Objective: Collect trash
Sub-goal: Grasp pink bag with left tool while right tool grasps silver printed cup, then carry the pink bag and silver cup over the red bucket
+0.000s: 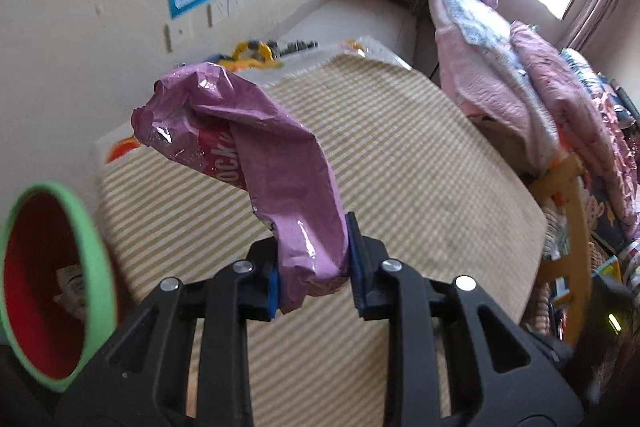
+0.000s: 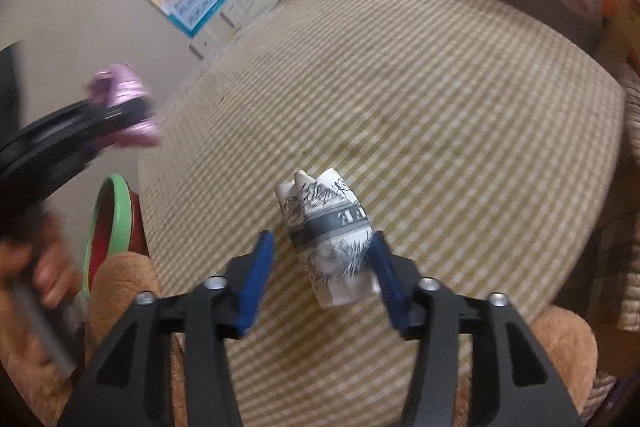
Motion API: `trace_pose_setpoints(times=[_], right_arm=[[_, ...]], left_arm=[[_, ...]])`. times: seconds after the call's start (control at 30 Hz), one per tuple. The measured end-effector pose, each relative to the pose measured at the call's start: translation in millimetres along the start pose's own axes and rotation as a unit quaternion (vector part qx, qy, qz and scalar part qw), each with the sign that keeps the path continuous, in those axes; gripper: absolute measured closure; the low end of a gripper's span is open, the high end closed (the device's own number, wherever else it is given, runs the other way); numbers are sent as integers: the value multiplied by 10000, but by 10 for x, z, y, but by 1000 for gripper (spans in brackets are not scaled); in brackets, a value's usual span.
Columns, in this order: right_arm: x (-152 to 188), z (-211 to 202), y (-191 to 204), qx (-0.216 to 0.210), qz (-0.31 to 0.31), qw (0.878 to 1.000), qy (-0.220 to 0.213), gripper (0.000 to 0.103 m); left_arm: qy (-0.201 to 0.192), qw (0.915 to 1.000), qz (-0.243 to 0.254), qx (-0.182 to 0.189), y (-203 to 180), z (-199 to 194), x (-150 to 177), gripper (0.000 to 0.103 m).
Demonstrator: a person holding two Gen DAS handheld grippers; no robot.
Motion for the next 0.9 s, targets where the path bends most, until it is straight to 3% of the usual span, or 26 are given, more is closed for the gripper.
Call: trace_pose_setpoints(times=[0.1, 0.17, 0.2, 0.3, 0.47, 0.67, 0.9], right_arm=[[15, 132, 12, 248, 9, 9996, 125, 46], [61, 173, -22, 244, 163, 9994, 170, 53], [72, 187, -27, 264, 204, 9992, 197, 64], [133, 142, -32, 318, 326, 9988, 184, 65], [146, -226, 37, 216, 497, 9981, -280, 65], [79, -849, 237, 83, 389, 9937, -1049, 65], [-6, -1236, 642, -73, 34, 9868, -1615, 64]], left_arm=[[-200, 9998, 50, -82, 13, -301, 107, 77], [-321, 9994, 68, -112, 28, -463, 163, 77], [-371, 9992, 75, -128, 37, -511, 182, 77], [-480, 9986, 149, -170, 45, -660, 226, 77], [-631, 9978, 155, -115, 49, -806, 217, 77], [-735, 9971, 169, -99, 39, -886, 236, 77], [-780, 9965, 218, -186, 47, -917, 264, 77]])
Point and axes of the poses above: each gripper's, at about its wrist camera, not at the fingertips, and z roughly the way its jaws point, y to its left, x to its underside, the point moved 5 cm from there along z, roughly the way its jaws point, and after that the axes turned 12 degrees about x, right-handed, at the moved point
